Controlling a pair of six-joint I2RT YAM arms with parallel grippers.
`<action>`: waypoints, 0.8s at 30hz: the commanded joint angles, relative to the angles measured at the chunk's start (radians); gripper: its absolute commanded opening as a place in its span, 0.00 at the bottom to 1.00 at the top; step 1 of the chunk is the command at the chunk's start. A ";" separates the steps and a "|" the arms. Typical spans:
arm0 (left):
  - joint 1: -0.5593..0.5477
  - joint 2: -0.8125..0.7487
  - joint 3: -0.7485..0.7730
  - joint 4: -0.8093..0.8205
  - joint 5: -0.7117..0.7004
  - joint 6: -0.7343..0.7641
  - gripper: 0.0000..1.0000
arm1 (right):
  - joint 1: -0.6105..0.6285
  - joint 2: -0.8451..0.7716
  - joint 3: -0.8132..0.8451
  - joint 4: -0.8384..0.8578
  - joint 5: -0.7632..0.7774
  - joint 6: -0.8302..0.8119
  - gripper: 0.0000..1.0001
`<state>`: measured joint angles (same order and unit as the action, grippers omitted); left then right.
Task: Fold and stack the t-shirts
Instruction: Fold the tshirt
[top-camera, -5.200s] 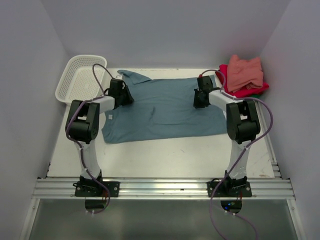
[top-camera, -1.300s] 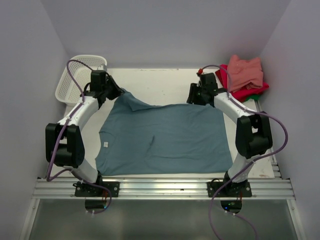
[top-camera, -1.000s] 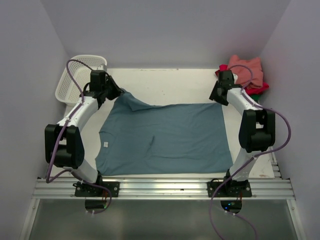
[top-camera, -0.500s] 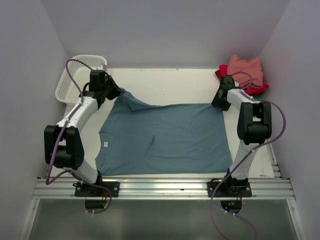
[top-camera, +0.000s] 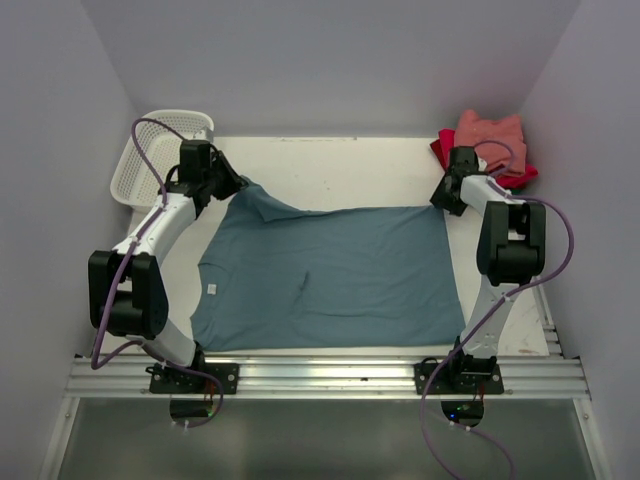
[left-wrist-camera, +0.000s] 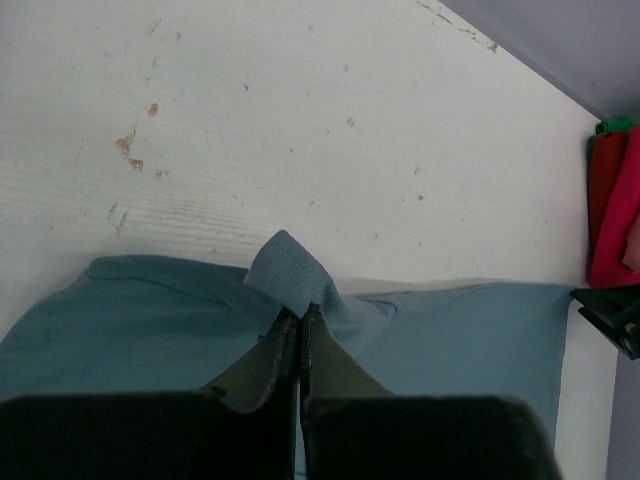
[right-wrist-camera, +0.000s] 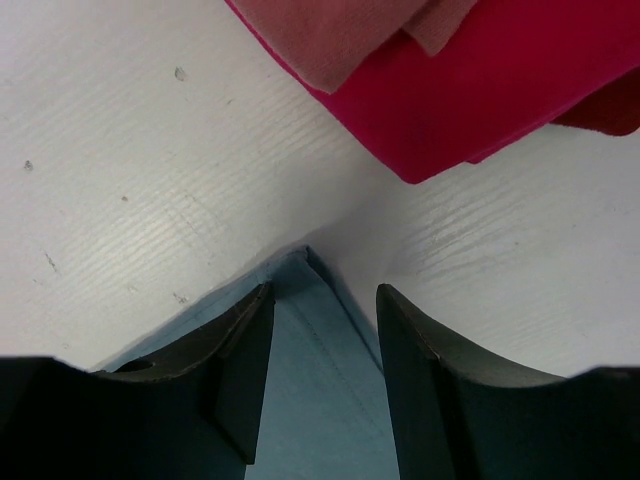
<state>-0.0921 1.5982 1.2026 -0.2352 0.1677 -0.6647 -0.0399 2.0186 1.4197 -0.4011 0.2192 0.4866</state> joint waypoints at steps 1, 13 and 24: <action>0.000 -0.012 0.025 0.002 -0.002 0.020 0.00 | -0.006 -0.008 0.047 0.047 0.006 0.000 0.49; 0.000 0.003 0.026 0.002 0.000 0.022 0.00 | -0.009 0.095 0.113 0.036 -0.049 0.012 0.38; 0.000 -0.006 0.012 -0.018 -0.013 0.031 0.00 | -0.011 0.002 -0.013 0.050 -0.021 0.030 0.00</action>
<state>-0.0921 1.6028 1.2026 -0.2520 0.1673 -0.6605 -0.0509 2.0758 1.4433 -0.3252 0.1837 0.5056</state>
